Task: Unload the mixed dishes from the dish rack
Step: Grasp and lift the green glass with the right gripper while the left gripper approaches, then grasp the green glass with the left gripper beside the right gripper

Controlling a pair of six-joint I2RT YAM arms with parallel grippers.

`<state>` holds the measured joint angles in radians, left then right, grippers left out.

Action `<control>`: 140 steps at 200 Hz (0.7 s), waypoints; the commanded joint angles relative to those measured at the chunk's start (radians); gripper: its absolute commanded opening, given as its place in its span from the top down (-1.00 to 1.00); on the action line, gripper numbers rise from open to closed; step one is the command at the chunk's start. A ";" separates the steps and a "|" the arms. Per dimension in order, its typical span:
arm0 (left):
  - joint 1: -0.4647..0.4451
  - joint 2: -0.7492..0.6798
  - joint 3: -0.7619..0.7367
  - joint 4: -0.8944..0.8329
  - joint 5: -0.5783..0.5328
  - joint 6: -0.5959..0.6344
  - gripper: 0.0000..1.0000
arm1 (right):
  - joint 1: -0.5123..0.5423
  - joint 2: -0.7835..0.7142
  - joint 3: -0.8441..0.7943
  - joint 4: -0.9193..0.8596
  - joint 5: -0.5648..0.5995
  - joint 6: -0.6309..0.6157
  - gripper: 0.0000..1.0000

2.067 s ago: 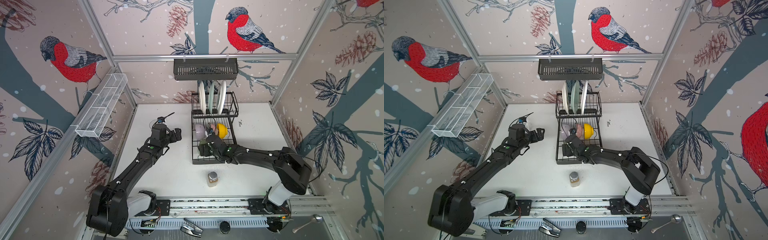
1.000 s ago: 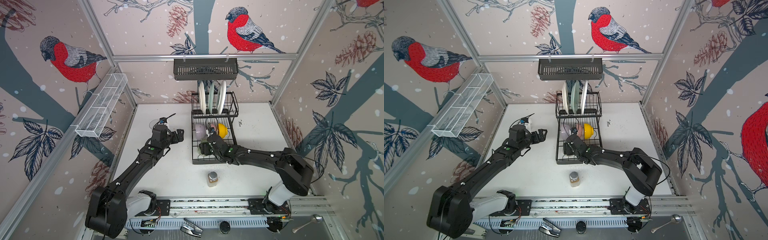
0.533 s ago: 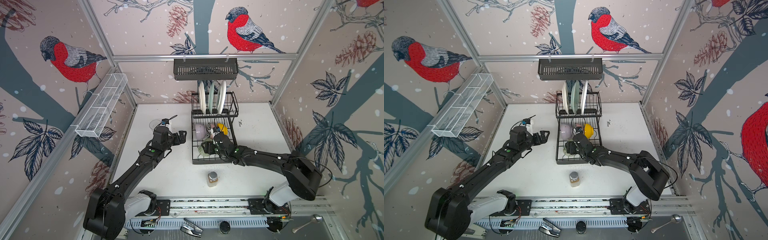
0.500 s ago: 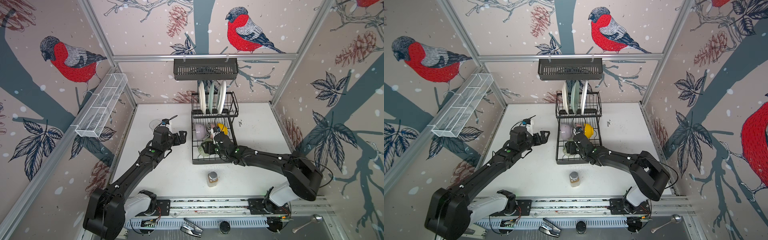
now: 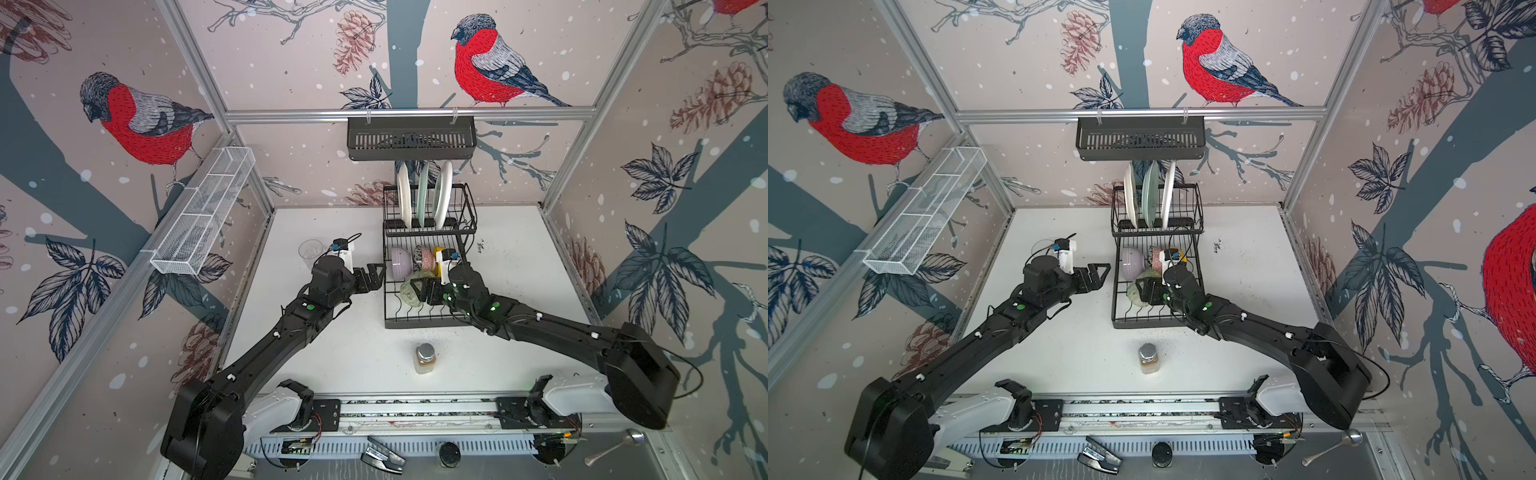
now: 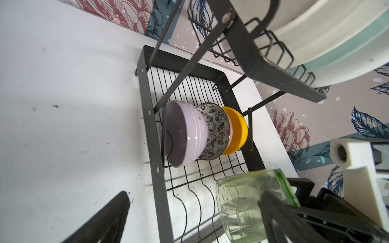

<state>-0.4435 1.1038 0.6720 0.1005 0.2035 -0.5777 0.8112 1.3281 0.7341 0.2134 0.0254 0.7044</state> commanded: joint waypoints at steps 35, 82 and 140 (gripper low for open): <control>-0.061 -0.003 0.014 0.116 0.044 -0.061 -0.93 | -0.053 -0.157 -0.070 0.069 -0.018 0.026 -0.31; -0.095 0.022 0.005 0.238 0.117 -0.124 -0.92 | -0.157 -0.245 -0.142 0.128 -0.122 0.081 -0.30; -0.142 0.065 0.008 0.317 0.122 -0.143 -0.84 | -0.206 -0.315 -0.162 0.123 -0.142 0.100 -0.31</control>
<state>-0.5735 1.1530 0.6720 0.3248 0.3111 -0.7059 0.6178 1.0332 0.5777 0.2741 -0.0891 0.7837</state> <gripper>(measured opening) 0.922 0.741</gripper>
